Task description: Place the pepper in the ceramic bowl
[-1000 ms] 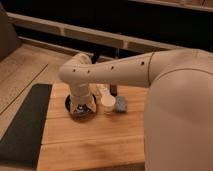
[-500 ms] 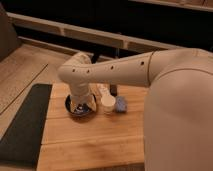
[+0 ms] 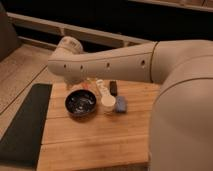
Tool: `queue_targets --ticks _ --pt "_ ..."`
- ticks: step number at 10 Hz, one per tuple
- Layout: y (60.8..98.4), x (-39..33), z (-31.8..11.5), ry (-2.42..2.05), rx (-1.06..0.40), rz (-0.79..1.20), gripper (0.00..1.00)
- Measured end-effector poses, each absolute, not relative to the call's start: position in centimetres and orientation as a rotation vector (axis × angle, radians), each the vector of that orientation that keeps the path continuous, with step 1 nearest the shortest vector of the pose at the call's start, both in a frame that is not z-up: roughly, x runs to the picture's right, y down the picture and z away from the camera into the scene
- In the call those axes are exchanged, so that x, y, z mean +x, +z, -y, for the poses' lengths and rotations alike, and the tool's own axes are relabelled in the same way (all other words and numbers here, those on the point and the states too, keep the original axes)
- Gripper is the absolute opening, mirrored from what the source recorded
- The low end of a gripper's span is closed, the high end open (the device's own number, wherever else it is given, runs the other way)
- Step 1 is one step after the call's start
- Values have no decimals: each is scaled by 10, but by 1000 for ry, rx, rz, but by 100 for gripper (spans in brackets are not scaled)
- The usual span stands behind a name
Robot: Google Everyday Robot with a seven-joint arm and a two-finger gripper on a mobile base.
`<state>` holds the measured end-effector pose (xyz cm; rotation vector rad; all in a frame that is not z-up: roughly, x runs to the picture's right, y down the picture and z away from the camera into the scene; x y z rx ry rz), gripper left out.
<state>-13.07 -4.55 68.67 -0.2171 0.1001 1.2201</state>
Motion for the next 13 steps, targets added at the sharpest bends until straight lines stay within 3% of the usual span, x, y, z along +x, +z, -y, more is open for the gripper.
queue_targets --ticks 6,9,13 --pt "695 -124 70 1235 -185 -28 65" --pt "733 -113 115 1282 -208 176 65" --pt "813 -91 103 1350 -326 260 65"
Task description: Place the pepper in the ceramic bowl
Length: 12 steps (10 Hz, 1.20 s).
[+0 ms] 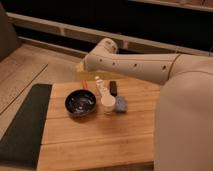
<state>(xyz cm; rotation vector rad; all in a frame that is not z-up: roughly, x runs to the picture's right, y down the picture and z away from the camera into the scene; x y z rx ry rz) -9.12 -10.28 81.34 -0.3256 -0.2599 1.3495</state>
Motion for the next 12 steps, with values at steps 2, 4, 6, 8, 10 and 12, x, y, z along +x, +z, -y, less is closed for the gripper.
queue_targets --ticks 2,4,6,8,10,12 --pt "830 -93 92 1354 -361 254 65" --pt "829 -91 93 1351 -356 254 65" --pt "830 -84 93 1343 -345 230 65" --pt "840 -86 90 1325 -361 228 65" --pt "856 -100 85 1319 -406 244 65" --pt "871 -104 85 1319 -429 254 65"
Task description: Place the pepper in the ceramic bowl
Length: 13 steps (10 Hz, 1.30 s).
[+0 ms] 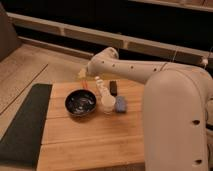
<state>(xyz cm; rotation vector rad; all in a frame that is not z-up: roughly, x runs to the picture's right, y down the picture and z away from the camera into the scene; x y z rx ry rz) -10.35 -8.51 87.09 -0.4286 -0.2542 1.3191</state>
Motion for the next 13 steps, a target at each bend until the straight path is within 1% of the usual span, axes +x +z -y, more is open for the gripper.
queue_targets --ticks 4,6,9,11,13 --pt "910 -95 93 1212 -386 200 65" --pt "928 -107 98 1149 -378 181 65" --pt "951 -123 94 1148 -413 181 65" --pt "965 -134 79 1144 -456 161 65" --pt "966 -132 79 1146 -453 161 65"
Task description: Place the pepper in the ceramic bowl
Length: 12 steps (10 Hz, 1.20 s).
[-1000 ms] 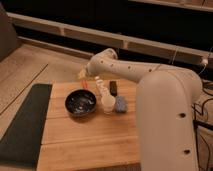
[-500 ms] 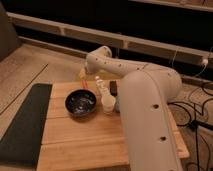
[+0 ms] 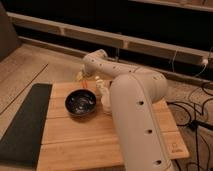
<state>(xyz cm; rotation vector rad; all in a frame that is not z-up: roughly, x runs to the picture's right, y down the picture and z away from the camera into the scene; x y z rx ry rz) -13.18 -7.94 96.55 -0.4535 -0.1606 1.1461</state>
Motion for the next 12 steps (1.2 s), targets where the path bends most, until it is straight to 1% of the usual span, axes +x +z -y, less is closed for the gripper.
queue_targets --ticks 3,6,12 --pt "965 -133 82 1135 -447 171 65" --pt "972 -147 76 1102 -475 194 65" --pt "1014 -153 49 1096 -560 119 65"
